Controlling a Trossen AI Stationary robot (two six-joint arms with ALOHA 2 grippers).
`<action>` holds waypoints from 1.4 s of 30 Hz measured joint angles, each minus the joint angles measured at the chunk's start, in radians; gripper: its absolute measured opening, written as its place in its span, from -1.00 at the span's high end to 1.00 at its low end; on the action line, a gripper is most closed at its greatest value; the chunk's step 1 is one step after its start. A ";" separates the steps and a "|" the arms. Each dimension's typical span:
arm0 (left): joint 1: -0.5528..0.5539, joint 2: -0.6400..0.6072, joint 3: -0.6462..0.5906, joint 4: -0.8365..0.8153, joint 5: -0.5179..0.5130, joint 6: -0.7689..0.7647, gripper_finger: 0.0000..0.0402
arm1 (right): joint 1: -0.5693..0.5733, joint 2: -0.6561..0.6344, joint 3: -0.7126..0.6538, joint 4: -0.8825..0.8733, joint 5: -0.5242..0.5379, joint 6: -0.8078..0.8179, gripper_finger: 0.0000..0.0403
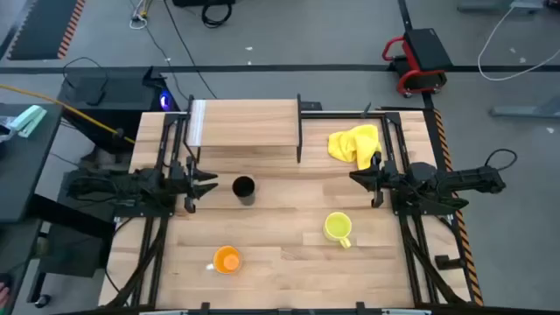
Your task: Stack small to large cups/mugs on shelf
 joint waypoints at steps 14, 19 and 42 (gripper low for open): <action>0.000 0.000 0.000 0.000 0.000 0.000 0.29 | 0.000 0.000 0.000 0.000 0.000 0.000 0.78; 0.000 0.000 0.000 0.000 0.000 0.000 0.30 | 0.000 0.000 0.000 0.000 0.000 0.000 0.78; 0.000 0.000 0.000 0.000 0.000 0.000 0.29 | 0.000 0.000 0.000 0.000 0.000 0.000 0.78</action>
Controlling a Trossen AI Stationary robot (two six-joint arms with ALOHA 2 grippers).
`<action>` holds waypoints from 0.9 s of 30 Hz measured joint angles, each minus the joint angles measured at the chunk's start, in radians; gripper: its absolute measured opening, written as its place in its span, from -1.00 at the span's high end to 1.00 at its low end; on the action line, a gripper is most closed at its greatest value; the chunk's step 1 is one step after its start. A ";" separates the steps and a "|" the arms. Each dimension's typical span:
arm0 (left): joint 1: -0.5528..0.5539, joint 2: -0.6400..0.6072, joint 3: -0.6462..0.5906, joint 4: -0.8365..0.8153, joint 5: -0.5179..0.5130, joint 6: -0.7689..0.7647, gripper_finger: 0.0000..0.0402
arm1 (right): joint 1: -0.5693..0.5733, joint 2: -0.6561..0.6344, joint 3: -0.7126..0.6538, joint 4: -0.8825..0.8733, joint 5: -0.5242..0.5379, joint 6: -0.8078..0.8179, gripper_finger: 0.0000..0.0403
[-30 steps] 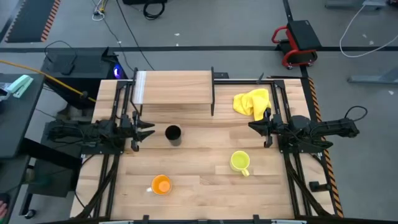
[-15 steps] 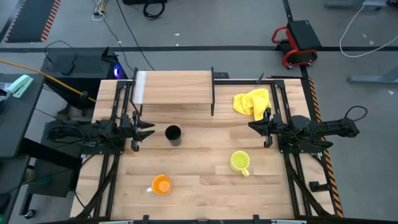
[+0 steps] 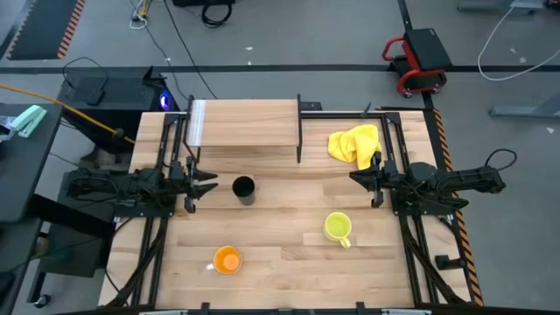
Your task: Stack small to large cups/mugs on shelf
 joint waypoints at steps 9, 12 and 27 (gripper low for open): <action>0.000 0.000 0.000 0.000 0.000 0.000 0.25 | 0.000 0.000 0.000 0.000 0.000 0.000 0.78; 0.000 0.000 0.000 0.000 0.000 0.000 0.27 | 0.000 0.000 0.000 0.000 0.000 0.000 0.78; 0.000 0.000 0.000 0.000 0.000 0.000 0.27 | 0.000 0.000 0.000 0.000 0.000 0.000 0.78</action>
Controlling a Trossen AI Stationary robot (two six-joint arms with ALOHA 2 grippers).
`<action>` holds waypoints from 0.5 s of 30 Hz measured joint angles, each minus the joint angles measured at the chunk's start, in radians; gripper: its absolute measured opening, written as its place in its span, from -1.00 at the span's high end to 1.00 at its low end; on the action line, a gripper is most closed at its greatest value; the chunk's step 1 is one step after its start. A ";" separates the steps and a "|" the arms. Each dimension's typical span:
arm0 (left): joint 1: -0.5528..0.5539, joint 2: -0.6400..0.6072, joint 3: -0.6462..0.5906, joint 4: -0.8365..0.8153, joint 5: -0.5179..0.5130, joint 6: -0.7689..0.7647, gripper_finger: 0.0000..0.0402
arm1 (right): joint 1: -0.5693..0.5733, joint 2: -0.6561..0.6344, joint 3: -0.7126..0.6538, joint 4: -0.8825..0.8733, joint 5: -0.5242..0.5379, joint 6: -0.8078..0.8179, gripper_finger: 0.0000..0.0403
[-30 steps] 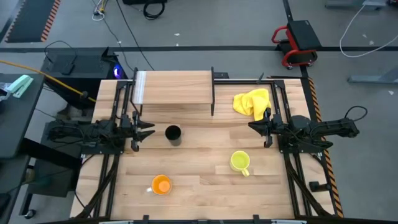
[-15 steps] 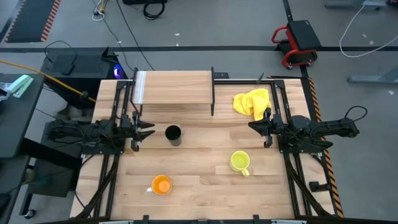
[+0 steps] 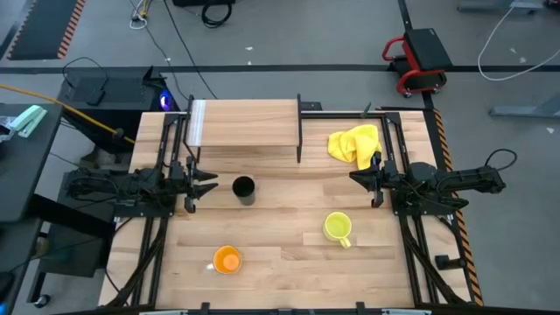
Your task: Stack small to large cups/mugs on shelf
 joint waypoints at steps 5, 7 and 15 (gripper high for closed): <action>0.000 0.000 0.000 0.004 0.000 0.000 0.26 | 0.000 0.000 0.000 0.000 0.000 0.000 0.78; 0.000 0.000 0.000 0.008 -0.003 0.000 0.27 | 0.000 0.000 0.000 0.000 0.000 0.000 0.78; 0.000 0.000 0.000 0.027 -0.007 -0.080 0.29 | 0.000 0.000 0.000 0.000 0.000 0.000 0.78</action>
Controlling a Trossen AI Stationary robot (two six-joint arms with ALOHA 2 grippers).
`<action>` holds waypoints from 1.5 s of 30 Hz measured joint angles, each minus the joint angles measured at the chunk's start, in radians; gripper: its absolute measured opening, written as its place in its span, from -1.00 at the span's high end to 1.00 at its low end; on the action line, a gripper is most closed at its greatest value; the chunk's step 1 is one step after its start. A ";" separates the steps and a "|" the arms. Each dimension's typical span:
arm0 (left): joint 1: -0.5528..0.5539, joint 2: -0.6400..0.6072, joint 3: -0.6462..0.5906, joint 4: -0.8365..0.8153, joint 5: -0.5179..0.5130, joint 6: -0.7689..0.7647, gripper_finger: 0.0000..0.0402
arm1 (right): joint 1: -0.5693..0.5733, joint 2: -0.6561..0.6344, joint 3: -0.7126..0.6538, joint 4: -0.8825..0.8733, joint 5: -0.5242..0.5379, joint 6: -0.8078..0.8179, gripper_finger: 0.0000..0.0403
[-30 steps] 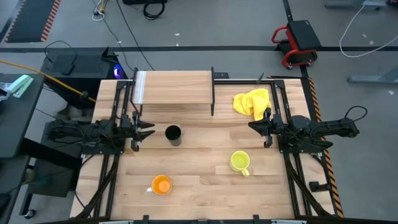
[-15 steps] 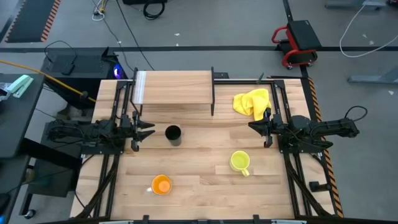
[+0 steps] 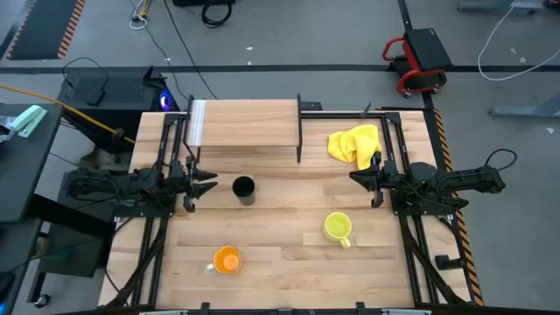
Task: Stack small to large cups/mugs on shelf
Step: Put the yellow mug on the shelf
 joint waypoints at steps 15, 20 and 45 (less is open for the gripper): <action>0.000 0.000 0.000 0.008 0.003 -0.414 0.24 | 0.000 0.000 0.000 0.003 0.000 -0.007 0.78; 0.000 0.000 0.000 0.007 0.004 -0.480 0.25 | 0.000 0.000 0.000 0.059 0.000 0.336 0.78; 0.000 0.000 0.000 0.035 -0.016 -0.528 0.30 | 0.000 0.000 0.001 0.294 0.293 1.121 0.78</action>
